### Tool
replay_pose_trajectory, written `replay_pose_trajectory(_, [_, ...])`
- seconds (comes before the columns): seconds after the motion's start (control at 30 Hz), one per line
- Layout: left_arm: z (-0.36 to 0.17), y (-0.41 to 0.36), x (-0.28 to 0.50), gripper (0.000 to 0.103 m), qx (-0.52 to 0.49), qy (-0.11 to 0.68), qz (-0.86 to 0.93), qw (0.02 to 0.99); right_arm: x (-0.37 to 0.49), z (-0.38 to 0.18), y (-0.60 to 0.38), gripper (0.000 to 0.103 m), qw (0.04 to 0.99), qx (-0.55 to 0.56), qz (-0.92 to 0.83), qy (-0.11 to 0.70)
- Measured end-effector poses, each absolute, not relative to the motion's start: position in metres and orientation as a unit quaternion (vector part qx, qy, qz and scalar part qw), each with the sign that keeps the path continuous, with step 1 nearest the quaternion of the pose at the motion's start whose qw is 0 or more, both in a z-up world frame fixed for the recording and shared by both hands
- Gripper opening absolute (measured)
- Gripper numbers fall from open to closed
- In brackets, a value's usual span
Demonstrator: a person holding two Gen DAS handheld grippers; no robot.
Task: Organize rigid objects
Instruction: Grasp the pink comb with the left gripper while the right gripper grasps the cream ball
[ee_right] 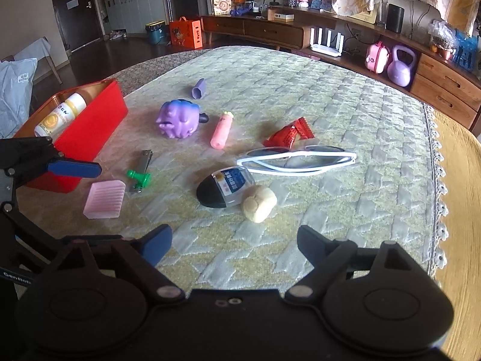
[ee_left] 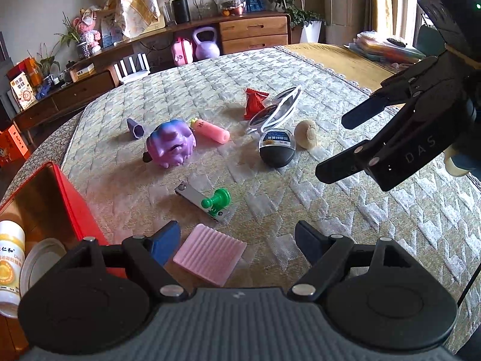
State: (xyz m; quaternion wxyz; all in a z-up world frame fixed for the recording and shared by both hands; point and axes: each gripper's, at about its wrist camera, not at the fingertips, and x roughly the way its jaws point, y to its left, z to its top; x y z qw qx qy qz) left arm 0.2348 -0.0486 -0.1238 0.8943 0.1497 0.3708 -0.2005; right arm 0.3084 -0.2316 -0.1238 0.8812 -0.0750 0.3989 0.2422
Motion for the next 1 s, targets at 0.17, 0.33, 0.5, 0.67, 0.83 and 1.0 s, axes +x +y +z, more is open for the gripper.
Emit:
replay_pose_trajectory(0.17, [-0.130,-0.051,0.244,0.083,0.156,0.388,-0.204,0.885,0.321,-0.128,-0.232,0.082,0.881,-0.074,0.242,0.401])
replay_pose_trajectory(0.33, [-0.132,-0.049,0.242,0.083,0.146,0.389,-0.209,0.885,0.329,-0.131,-0.230,0.077,0.878,-0.074,0.250,0.402])
replay_pose_trajectory(0.5, [-0.129,-0.049,0.231,0.084,0.104,0.400,-0.212,0.886,0.333,-0.133,-0.229,0.069,0.876,-0.077,0.256,0.401])
replay_pose_trajectory(0.67, [-0.133,-0.054,0.216,0.084,0.106,0.406,-0.241,0.875,0.338,-0.135,-0.228,0.062,0.874,-0.082,0.259,0.403])
replay_pose_trajectory(0.83, [-0.134,-0.052,0.219,0.081,0.089,0.403,-0.214,0.885,0.343,-0.136,-0.229,0.057,0.877,-0.084,0.253,0.399])
replay_pose_trajectory(1.0, [-0.132,-0.049,0.218,0.059,0.086,0.395,-0.203,0.892,0.346,-0.136,-0.229,0.048,0.880,-0.084,0.248,0.396])
